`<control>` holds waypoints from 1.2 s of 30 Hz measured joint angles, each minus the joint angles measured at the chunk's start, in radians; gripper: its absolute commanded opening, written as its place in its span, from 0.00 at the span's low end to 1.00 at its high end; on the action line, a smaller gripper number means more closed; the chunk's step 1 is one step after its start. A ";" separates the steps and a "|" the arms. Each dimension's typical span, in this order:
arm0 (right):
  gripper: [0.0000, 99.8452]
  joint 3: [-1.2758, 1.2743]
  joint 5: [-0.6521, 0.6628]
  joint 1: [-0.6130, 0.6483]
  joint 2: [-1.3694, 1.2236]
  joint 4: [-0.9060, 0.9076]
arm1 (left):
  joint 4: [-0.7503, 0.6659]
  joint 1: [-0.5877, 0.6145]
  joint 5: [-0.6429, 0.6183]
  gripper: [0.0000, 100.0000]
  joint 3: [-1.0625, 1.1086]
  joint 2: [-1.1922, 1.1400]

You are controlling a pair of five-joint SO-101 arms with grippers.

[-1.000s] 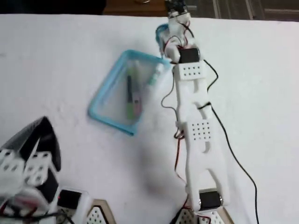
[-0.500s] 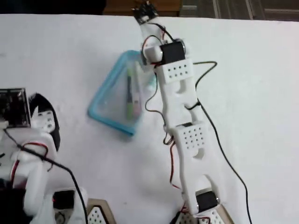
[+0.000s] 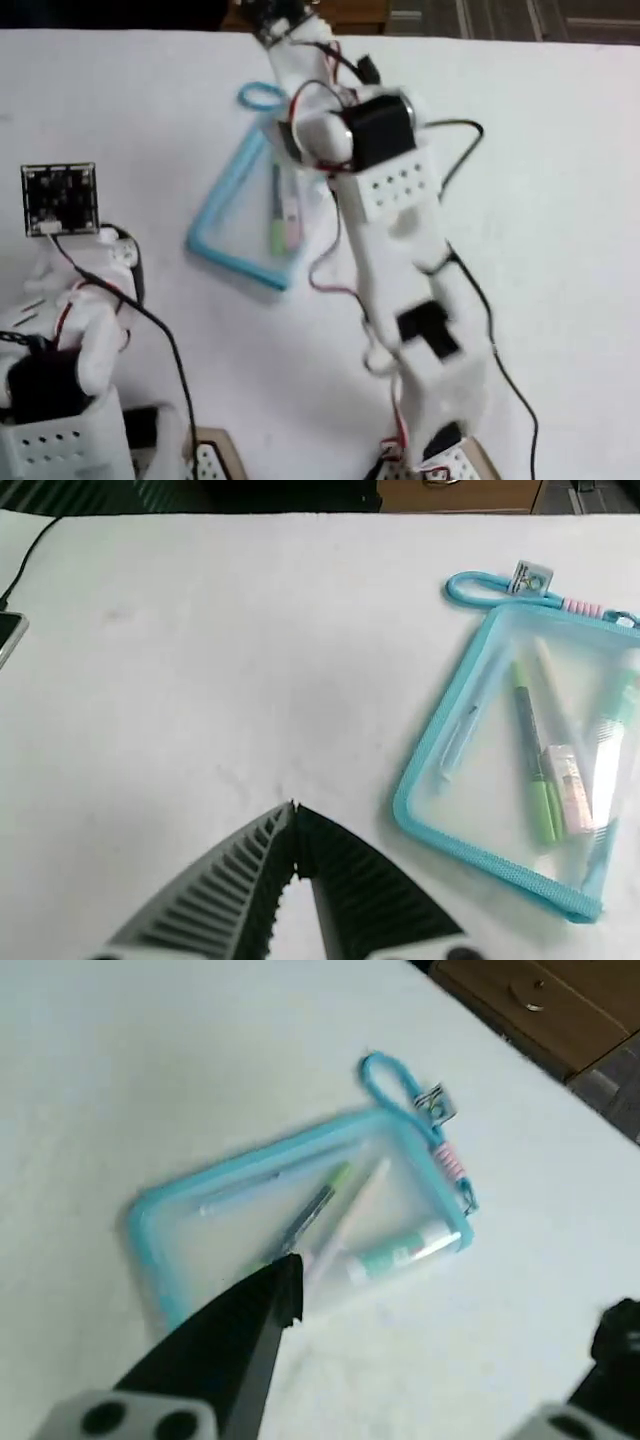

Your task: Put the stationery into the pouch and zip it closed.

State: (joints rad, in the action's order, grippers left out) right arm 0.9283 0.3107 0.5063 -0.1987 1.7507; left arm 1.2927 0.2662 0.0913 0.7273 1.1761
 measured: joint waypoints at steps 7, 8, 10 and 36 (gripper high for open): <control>0.33 -0.703 -0.089 0.000 0.505 -0.037 | 0.000 0.000 0.006 0.02 0.038 -0.002; 0.29 -0.798 -0.103 -0.008 0.580 -0.061 | 0.000 0.000 0.020 0.02 0.048 -0.002; 0.17 -0.988 -0.115 -0.031 0.735 -0.132 | 0.000 0.000 0.060 0.02 0.069 -0.002; 0.02 -2.544 -0.121 -0.351 1.989 -0.712 | -0.873 0.138 0.098 0.02 0.842 -0.002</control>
State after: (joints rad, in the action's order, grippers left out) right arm -1.6157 0.1895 0.1550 1.7898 1.0388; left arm 0.4196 0.4043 0.1895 1.5696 1.1745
